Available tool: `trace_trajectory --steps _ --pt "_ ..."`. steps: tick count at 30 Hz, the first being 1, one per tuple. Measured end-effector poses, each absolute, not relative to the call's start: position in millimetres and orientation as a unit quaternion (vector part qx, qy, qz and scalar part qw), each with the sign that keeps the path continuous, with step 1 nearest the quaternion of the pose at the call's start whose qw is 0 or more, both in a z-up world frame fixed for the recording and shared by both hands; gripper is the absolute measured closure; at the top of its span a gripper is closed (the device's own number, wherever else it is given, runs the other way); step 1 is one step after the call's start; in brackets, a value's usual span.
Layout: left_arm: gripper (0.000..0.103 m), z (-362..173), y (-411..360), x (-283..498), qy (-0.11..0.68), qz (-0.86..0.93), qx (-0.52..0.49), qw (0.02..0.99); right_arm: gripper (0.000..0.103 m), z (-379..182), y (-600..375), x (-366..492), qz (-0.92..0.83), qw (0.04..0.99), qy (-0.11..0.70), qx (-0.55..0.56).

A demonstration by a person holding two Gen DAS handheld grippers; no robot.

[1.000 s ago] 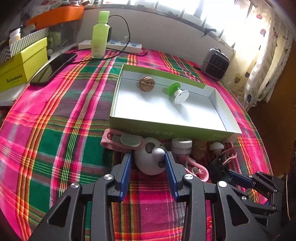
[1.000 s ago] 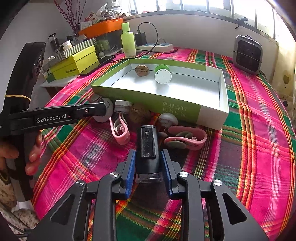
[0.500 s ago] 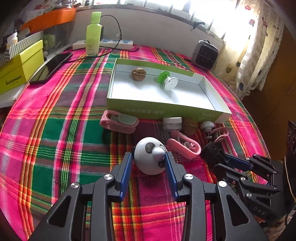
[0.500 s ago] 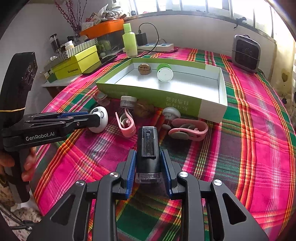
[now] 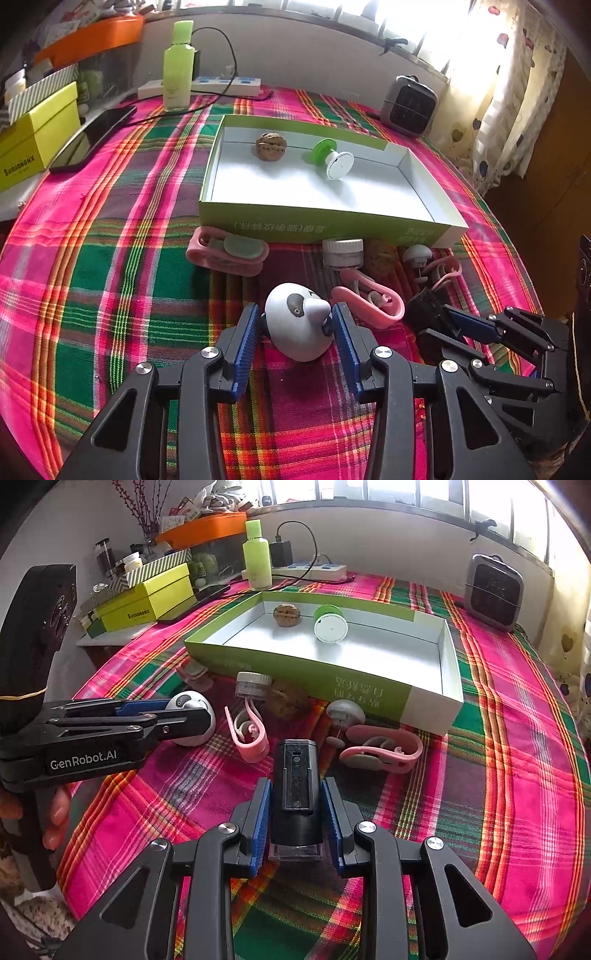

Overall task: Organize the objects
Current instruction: 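Grasp the white panda-face ball with the left gripper while the right holds the gadget, then carry the panda ball and black gadget over the white box with both grippers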

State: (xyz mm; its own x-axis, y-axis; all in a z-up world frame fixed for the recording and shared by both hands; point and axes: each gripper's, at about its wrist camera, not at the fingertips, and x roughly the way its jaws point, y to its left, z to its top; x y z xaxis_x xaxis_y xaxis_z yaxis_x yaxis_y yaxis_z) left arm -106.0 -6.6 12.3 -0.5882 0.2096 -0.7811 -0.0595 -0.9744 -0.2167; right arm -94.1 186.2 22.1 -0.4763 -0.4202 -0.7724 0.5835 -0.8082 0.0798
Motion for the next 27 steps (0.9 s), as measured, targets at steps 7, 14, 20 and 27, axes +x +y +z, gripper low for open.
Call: trace_trajectory --steps 7,14,20,27 --pt "0.068 11.9 -7.9 -109.3 -0.091 0.887 -0.448 0.072 0.074 22.0 188.8 -94.6 -0.856 0.287 0.082 0.422" --pt "0.072 13.6 -10.3 -108.5 -0.094 0.887 -0.446 0.072 0.074 22.3 188.9 -93.9 -0.857 0.285 0.078 0.422" --pt "0.073 16.1 -12.0 -106.9 -0.089 0.889 -0.443 0.067 0.074 24.2 187.7 -91.3 -0.857 0.287 0.075 0.420" --pt "0.073 20.8 -12.9 -101.9 -0.088 0.892 -0.438 0.065 0.074 29.7 187.3 -89.3 -0.860 0.290 0.070 0.414"
